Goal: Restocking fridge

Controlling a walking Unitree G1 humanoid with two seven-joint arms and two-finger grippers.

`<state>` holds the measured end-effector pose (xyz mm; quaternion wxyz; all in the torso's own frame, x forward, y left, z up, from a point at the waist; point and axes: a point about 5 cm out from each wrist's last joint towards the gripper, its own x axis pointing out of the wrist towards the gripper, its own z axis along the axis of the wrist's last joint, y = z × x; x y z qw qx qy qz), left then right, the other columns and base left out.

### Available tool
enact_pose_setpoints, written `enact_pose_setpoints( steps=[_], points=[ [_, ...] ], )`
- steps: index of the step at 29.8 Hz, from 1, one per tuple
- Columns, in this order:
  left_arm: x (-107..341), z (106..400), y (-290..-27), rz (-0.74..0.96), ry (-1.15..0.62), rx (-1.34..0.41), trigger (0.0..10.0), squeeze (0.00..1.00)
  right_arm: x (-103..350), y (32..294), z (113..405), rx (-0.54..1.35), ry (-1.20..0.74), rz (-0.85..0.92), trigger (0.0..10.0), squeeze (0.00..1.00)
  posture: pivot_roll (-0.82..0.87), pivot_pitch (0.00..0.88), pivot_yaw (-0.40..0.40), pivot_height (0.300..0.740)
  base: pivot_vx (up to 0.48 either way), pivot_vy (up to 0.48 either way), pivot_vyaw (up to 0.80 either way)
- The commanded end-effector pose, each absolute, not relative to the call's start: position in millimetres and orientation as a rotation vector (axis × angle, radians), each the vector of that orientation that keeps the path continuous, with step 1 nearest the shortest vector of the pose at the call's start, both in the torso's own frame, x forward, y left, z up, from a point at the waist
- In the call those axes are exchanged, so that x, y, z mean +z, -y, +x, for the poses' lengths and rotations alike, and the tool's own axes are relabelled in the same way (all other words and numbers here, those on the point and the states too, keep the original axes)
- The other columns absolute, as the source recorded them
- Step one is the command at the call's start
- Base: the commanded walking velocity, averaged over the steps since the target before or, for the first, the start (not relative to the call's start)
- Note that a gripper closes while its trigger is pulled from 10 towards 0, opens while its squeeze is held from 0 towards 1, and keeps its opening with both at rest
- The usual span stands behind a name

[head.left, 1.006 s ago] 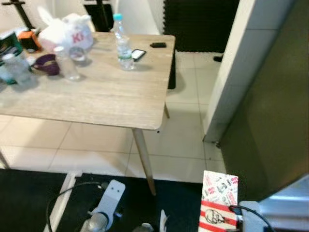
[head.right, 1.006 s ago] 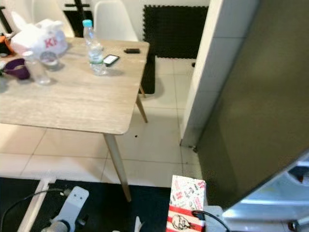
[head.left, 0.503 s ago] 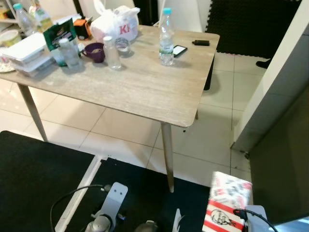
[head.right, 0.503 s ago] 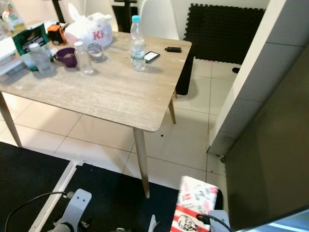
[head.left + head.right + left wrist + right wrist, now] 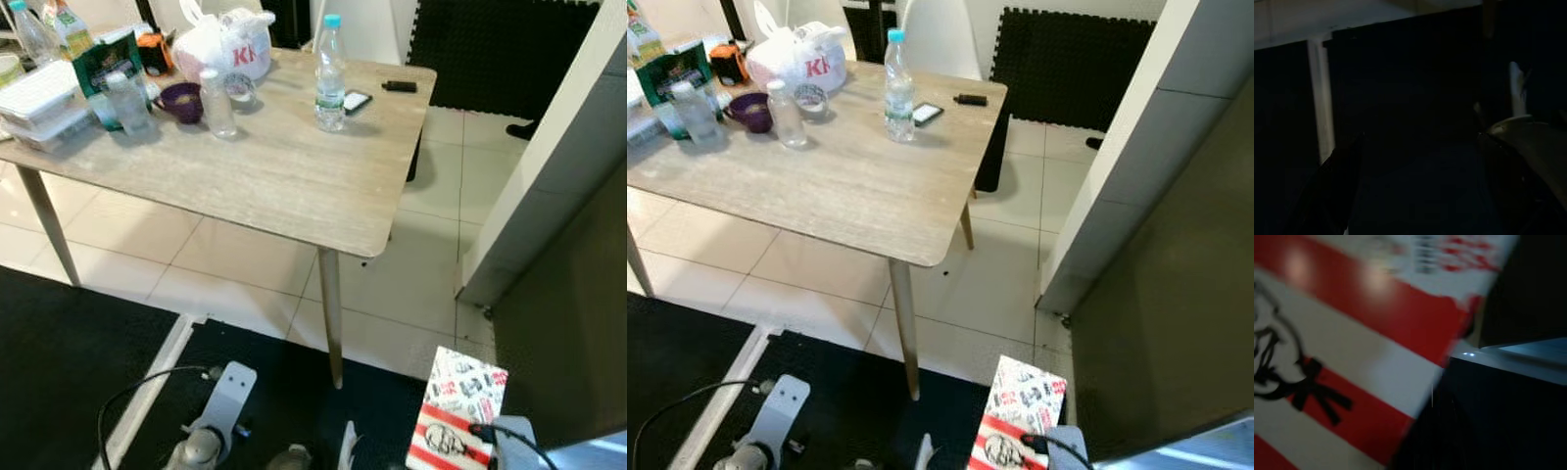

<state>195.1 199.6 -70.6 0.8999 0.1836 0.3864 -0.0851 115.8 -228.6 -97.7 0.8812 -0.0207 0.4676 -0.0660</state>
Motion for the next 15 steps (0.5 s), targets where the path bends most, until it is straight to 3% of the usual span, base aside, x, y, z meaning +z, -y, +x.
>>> enact_pose_setpoints(
  steps=[1, 15],
  points=[
    [-74.4, 188.7, -198.3, 0.387, -0.821, -0.190, 10.0, 0.00, -97.5, 232.7, 112.9, -0.158, -0.975, -0.034, 10.0, 0.00, -0.07, 0.102, -0.004, 0.740, 0.000, -0.480, 0.00],
    [-74.8, 188.5, -197.3, 0.389, -0.824, -0.191, 10.0, 0.00, -96.8, 233.8, 114.4, -0.159, -0.972, -0.035, 10.0, 0.00, -0.07, 0.098, -0.005, 0.740, 0.000, -0.480, 0.00]
  ],
)
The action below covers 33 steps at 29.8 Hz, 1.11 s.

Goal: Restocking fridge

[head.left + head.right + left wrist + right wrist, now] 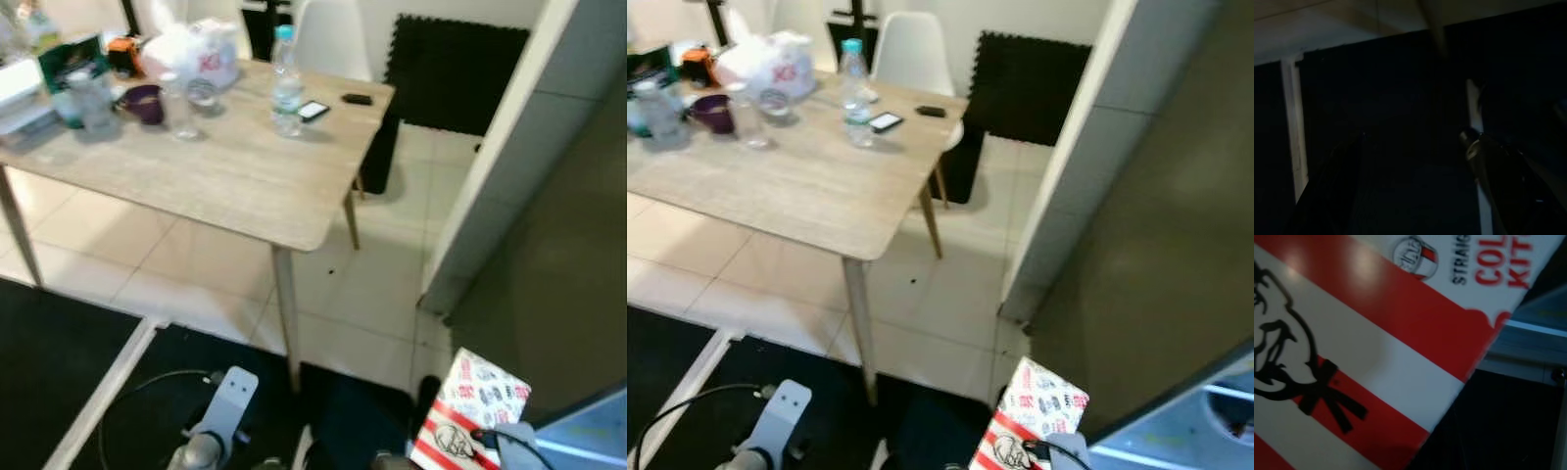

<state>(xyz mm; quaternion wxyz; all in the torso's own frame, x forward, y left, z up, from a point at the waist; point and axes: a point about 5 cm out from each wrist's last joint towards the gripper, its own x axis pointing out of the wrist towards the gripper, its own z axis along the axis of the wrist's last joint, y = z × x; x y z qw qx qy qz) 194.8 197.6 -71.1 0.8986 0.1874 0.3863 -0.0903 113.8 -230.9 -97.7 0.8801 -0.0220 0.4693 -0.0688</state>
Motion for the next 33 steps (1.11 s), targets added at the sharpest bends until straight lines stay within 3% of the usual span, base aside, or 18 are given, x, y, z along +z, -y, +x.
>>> enact_pose_setpoints(
  steps=[1, 24, 33],
  points=[
    [-75.0, 188.4, -197.1, 0.388, -0.825, -0.190, 10.0, 0.00, -96.7, 233.9, 114.7, -0.159, -0.972, -0.035, 10.0, 0.00, -0.07, 0.098, -0.005, 0.740, 0.000, -0.480, 0.00],
    [-76.6, 185.6, -197.0, 0.383, -0.838, -0.180, 10.0, 0.00, -96.7, 233.9, 114.7, -0.160, -0.972, -0.033, 10.0, 0.00, -0.07, 0.100, -0.004, 0.740, 0.000, -0.470, 0.00],
    [-76.6, 185.6, -196.9, 0.382, -0.836, -0.181, 10.0, 0.00, -96.9, 233.3, 114.5, -0.158, -0.971, -0.030, 10.0, 0.00, -0.07, 0.100, -0.004, 0.740, 0.000, -0.281, 0.00]
  ],
)
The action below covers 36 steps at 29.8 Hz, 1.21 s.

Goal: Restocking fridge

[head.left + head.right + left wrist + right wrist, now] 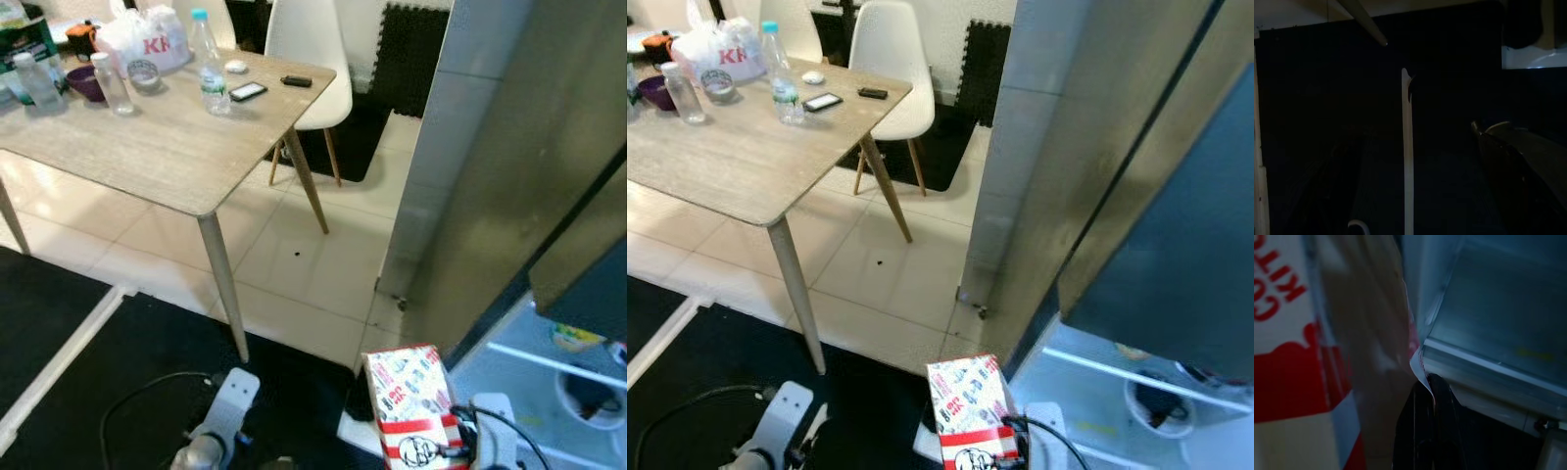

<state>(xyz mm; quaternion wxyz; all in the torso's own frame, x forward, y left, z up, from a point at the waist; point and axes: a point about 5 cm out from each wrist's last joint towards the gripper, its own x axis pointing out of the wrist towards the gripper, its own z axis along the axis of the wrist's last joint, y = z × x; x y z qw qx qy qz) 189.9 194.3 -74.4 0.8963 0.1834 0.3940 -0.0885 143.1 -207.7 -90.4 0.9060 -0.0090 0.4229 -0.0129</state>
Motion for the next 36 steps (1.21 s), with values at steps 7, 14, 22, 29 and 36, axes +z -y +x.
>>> enact_pose_setpoints(
  steps=[7, 14, 22, 29, 36],
  points=[
    [-77, 185, -196, 0.380, -0.833, -0.184, 10.0, 0.00, -97, 226, 116, -0.049, -0.966, -0.085, 10.0, 0.00, -0.07, 0.101, -0.005, 0.740, 0.000, 0.000, 0.00],
    [-77, 183, -200, 0.385, -0.840, -0.177, 10.0, 0.00, -96, 234, 100, 0.266, -0.995, -0.316, 10.0, 0.00, -0.07, 0.103, -0.006, 0.740, 0.000, 0.000, 0.00],
    [-77, 182, -201, 0.385, -0.843, -0.173, 10.0, 0.00, -83, 243, 114, 0.362, -0.899, -0.278, 10.0, 0.00, -0.07, 0.105, -0.012, 0.740, 0.000, 0.000, 0.00],
    [-77, 183, -200, 0.380, -0.840, -0.173, 10.0, 0.00, -60, 233, 162, 0.401, -0.706, -0.173, 10.0, 0.00, -0.07, 0.109, -0.013, 0.740, 0.000, 0.000, 0.00],
    [-78, 182, -202, 0.386, -0.844, -0.170, 10.0, 0.00, -43, 211, 189, 0.472, -0.582, -0.099, 10.0, 0.00, -0.06, 0.111, -0.009, 0.740, 0.000, 0.000, 0.00]
  ],
)
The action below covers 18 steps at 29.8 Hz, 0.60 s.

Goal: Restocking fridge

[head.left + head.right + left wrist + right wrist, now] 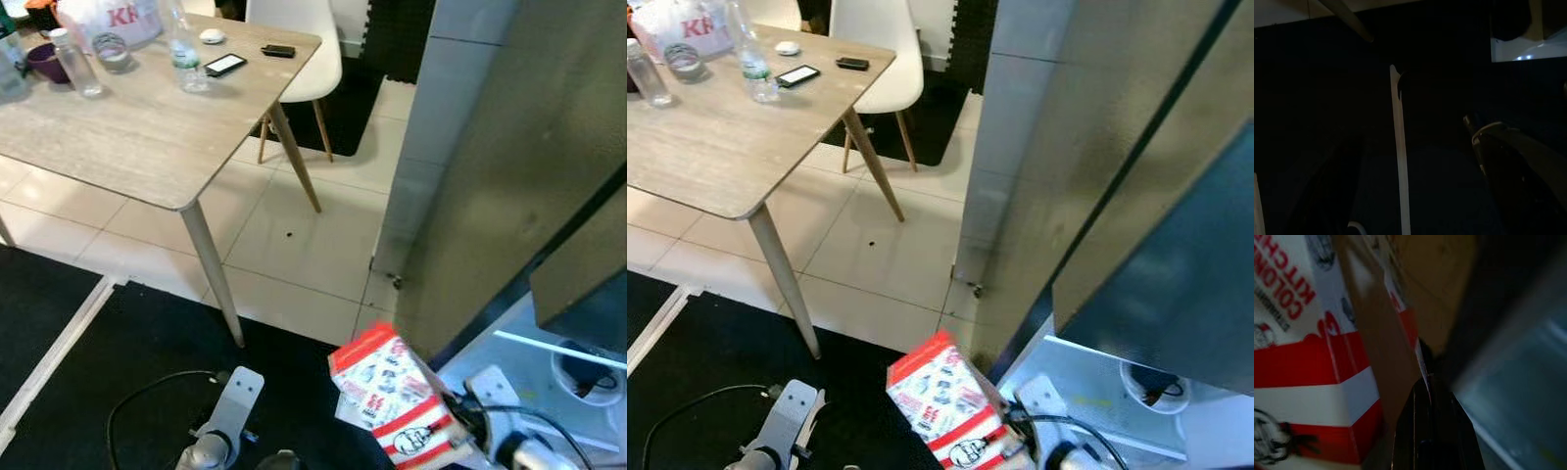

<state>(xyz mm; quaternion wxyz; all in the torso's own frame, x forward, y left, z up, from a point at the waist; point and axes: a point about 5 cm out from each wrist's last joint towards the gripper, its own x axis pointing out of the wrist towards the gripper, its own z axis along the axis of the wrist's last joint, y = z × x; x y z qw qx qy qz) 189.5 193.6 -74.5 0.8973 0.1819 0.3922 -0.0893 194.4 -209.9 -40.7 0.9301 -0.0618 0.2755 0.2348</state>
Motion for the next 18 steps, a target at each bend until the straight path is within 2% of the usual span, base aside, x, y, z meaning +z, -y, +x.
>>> enact_pose_setpoints(
  steps=[1, 4, 8, 11, 15, 17, 18],
  points=[
    [-77, 182, -202, 0.387, -0.845, -0.171, 10.0, 0.00, -40, 206, 192, 0.504, -0.564, -0.082, 10.0, 0.00, -0.06, 0.111, -0.006, 0.740, 0.000, 0.000, 0.00],
    [-77, 182, -204, 0.393, -0.845, -0.172, 10.0, 0.00, -29, 193, 192, 0.654, -0.525, -0.065, 10.0, 0.00, -0.06, 0.111, -0.004, 0.740, 0.000, 0.000, 0.00],
    [-77, 183, -204, 0.395, -0.844, -0.172, 10.0, 0.00, -19, 193, 189, 0.748, -0.514, -0.086, 10.0, 0.00, -0.06, 0.108, -0.006, 0.740, 0.000, 0.000, 0.00],
    [-77, 183, -204, 0.394, -0.841, -0.172, 10.0, 0.00, -5, 204, 185, 0.839, -0.511, -0.165, 10.0, 0.00, -0.06, 0.107, -0.009, 0.740, 0.000, 0.000, 0.00],
    [-76, 184, -203, 0.394, -0.841, -0.173, 10.0, 0.00, 2, 213, 183, 0.870, -0.522, -0.200, 10.0, 0.00, -0.07, 0.106, -0.012, 0.740, 0.000, 0.000, 0.00],
    [-77, 183, -203, 0.394, -0.841, -0.174, 10.0, 0.00, 6, 222, 181, 0.880, -0.532, -0.228, 10.0, 0.00, -0.07, 0.106, -0.014, 0.740, 0.000, 0.000, 0.00],
    [-77, 183, -202, 0.393, -0.842, -0.174, 10.0, 0.00, 10, 236, 181, 0.874, -0.555, -0.264, 10.0, 0.00, -0.07, 0.103, -0.019, 0.740, 0.000, 0.000, 0.00]
  ],
)
